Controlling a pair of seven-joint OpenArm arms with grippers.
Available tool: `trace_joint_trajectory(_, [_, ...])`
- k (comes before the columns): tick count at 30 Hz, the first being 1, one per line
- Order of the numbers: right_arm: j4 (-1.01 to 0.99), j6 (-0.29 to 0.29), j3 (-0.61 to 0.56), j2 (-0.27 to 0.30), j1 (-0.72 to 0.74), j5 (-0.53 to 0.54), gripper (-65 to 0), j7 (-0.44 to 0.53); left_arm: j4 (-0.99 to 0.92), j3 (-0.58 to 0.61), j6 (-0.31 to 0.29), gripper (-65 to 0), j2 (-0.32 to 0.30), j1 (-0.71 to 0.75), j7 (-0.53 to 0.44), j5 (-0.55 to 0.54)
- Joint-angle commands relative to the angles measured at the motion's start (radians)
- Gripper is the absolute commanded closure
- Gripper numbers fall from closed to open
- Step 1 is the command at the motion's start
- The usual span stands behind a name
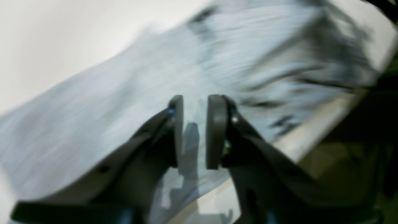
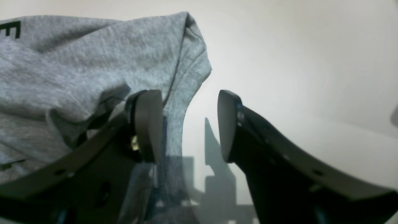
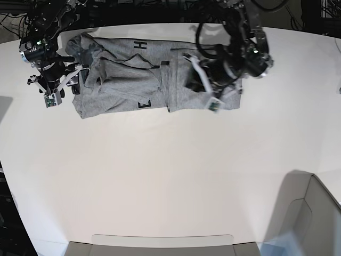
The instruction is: Fold the T-shirt properly
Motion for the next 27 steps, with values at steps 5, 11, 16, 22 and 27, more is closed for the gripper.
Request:
trace_joint_trajectory(5, [0.067,0.011,-0.030,0.002,0.017,0.057,-28.8,-0.017,0.014,-0.144,-0.001,-2.3,-0.036,-0.006,-0.013,-0.014])
trace_joint_trajectory(11, [0.151,0.011,-0.056,0.053,0.060,0.367,-28.7,-0.402,-0.005,-0.148,-0.001,-0.8,-0.080,0.001,-0.013,-0.012])
trace_joint_trajectory(16, [0.148,0.011,0.027,0.065,0.088,0.525,-28.7,-0.445,-0.054,-0.150,-0.001,-0.8,-0.080,0.001,-0.013,-0.012])
trace_joint_trajectory(22, [-0.007,0.011,0.226,0.076,0.079,0.643,-28.7,-0.445,-0.082,-0.150,-0.001,-0.8,-0.080,0.025,-0.013,-0.012])
trace_joint_trajectory(27, [-0.317,0.011,0.210,0.174,0.053,0.754,-28.7,-0.445,-0.083,-0.142,-0.001,-0.8,-0.082,0.025,-0.025,-0.011])
